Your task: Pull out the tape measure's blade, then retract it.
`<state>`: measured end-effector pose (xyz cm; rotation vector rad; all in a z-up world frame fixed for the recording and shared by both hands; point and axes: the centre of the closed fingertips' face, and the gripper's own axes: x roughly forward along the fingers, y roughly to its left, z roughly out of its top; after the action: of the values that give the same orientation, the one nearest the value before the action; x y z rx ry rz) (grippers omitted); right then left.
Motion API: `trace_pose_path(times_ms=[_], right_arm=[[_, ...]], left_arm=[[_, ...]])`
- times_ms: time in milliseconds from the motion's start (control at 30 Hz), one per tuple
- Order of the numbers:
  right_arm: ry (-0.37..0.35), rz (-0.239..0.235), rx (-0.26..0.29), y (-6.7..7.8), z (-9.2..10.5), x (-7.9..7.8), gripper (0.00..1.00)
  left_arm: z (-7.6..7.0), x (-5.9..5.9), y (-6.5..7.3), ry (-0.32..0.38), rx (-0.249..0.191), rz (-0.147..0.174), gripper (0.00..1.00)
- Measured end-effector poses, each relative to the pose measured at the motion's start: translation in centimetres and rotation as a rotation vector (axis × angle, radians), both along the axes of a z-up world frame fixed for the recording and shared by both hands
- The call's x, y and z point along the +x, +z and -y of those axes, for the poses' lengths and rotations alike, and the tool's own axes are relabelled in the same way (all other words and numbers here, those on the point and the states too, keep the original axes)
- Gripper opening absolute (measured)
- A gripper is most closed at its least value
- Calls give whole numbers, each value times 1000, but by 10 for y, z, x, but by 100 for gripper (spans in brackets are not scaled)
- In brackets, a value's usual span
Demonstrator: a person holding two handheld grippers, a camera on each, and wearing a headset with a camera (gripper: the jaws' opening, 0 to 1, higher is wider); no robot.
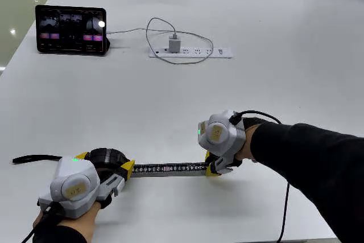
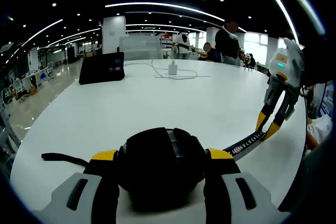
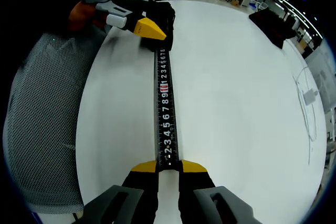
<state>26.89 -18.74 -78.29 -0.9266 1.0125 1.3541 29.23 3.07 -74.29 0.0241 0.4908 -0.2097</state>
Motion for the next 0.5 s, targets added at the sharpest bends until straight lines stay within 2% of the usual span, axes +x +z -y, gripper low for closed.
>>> trace_pose_path(times_ms=[500], right_arm=[[-11,-7,4,1,-5,-1,10]], left_arm=[[0,0,1,0,-1,0,61]])
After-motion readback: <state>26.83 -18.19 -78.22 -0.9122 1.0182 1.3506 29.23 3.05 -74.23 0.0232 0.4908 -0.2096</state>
